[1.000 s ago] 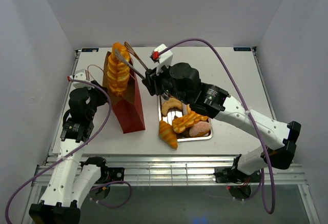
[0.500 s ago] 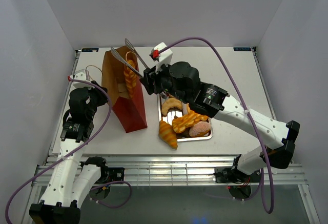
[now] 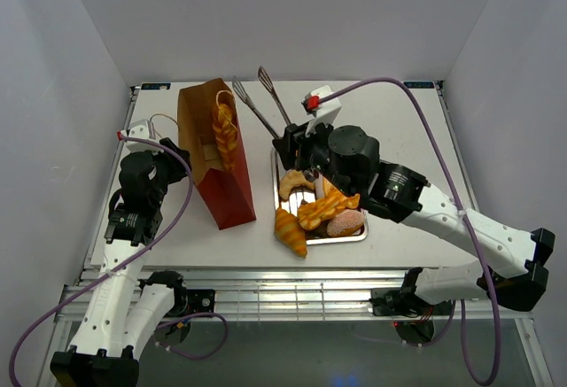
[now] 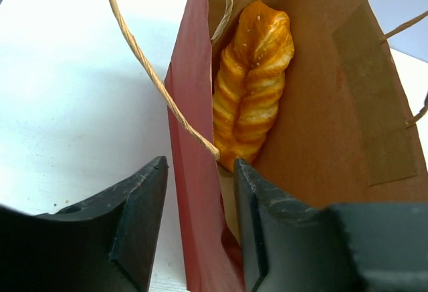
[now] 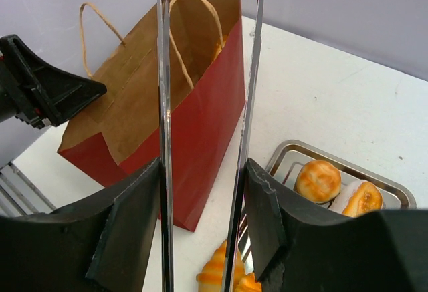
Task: Place the fake bread into the paper bag
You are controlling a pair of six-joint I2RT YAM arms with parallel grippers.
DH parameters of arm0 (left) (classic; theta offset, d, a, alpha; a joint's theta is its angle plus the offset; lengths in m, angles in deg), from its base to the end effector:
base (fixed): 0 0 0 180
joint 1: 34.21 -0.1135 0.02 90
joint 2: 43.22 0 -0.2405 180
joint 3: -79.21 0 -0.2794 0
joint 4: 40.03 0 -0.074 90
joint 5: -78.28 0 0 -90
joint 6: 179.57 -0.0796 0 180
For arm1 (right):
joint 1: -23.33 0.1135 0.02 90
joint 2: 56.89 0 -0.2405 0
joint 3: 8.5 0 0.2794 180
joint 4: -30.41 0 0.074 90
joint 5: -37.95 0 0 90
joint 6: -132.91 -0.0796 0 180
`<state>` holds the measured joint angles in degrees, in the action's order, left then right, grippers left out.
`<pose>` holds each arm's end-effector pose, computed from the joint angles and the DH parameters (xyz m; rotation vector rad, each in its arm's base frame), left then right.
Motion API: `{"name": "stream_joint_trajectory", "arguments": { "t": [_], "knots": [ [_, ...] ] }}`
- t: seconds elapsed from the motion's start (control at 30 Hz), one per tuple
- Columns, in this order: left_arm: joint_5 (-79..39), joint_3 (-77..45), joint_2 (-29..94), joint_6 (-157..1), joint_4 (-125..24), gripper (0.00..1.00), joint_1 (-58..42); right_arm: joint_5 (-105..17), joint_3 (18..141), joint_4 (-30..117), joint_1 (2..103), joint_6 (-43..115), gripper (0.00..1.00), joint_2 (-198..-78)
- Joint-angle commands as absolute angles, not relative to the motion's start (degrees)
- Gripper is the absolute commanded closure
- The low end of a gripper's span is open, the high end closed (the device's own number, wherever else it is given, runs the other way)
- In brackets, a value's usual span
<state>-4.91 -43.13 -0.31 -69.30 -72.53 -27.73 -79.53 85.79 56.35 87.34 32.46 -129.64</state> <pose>0.2592 -0.0199 0.3017 -0.3071 1.8584 -0.2088 0.1876 0.3010 0.4347 -0.4053 1.6231 0.5965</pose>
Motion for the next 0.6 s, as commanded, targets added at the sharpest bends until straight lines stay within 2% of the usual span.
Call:
{"name": "stream_joint_trajectory", "arguments": {
  "t": [0.0, 0.13, 0.2, 0.23, 0.27, 0.57],
  "knots": [
    [-5.39, -43.74, -0.77, -69.44, -73.0, 0.39, -27.88, -83.69, 81.79, 51.77, 87.23, 29.91, 0.45, -125.37],
    [-5.66, -43.74, -0.77, -69.45, -72.91, 0.32, -27.8, -86.58, 76.34, 52.12, 87.05, 27.11, 0.45, -120.54],
    [-5.57, -43.74, -0.77, -69.45, -72.82, 0.33, -27.8, -88.86, 73.7, 52.9, 86.96, 24.47, 0.44, -118.43],
    [-5.74, -43.74, -0.86, -69.45, -72.82, 0.41, -27.8, -90.18, 70.64, 53.09, 86.79, 23.41, 0.44, -117.29],
    [-5.83, -43.74, -0.95, -69.45, -72.91, 0.43, -27.8, -90.63, 68.96, 53.26, 86.53, 21.4, 0.44, -114.84],
    [-5.83, -43.83, -0.95, -69.45, -72.73, 0.41, -27.8, -90.72, 53.05, 61.69, 86.26, 11.1, 0.45, -104.1]
  ]
}}
